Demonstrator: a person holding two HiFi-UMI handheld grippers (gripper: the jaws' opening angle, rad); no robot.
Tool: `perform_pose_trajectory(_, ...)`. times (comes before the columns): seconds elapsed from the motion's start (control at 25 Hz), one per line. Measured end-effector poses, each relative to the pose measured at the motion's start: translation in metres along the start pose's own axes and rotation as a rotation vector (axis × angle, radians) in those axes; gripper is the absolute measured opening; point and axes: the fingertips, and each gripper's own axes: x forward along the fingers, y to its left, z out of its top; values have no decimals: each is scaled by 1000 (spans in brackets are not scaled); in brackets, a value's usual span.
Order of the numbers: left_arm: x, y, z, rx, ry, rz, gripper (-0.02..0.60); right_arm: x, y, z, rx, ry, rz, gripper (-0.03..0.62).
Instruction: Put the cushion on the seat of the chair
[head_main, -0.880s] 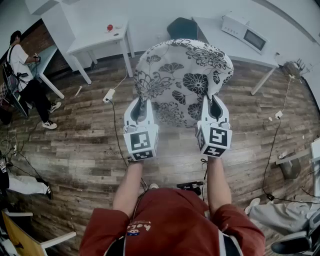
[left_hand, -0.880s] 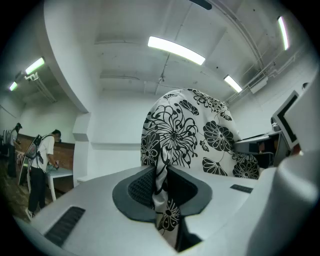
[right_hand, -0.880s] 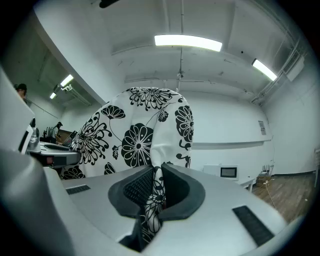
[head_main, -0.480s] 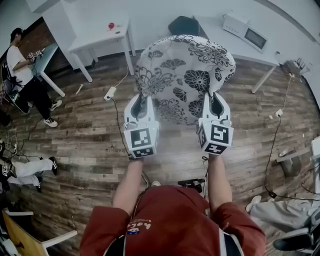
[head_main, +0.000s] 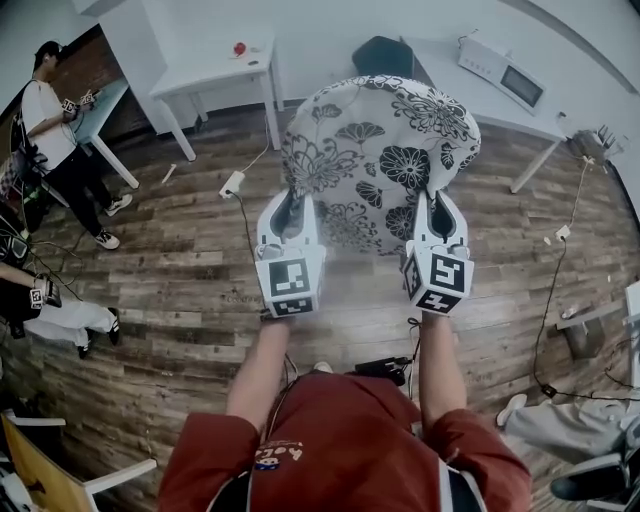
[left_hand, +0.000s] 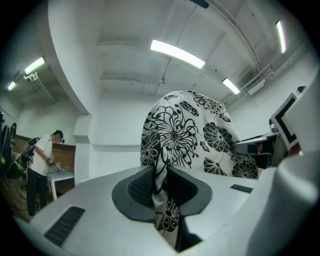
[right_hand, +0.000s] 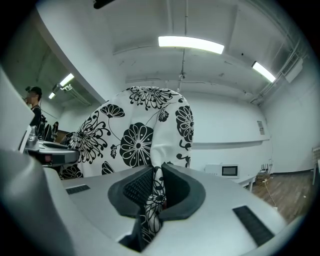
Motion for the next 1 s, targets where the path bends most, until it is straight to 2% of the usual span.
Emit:
perform_pose_trajectory(0.16, -4, 0, -16, 5, -7, -3, 61, -3, 3, -16, -16, -13, -2, 51)
perform_pose_trajectory(0.36, -27, 11, -19, -8, -17, 2, 61, -20, 23, -13, -33, -17, 8, 51)
perform_pose_trajectory(0.6, 12, 0, -18, -20, 2, 1, 60, 9, -1, -15, -30, -6, 4, 51)
perform_pose_trajectory(0.8, 14, 2, -15, -14, -26, -19, 61, 7, 0, -14, -29, -18, -21, 51)
perform_pose_trajectory(1.0, 24, 5, -27, -8, -50, -17, 60, 16, 0, -24, -30, -36, -25, 51)
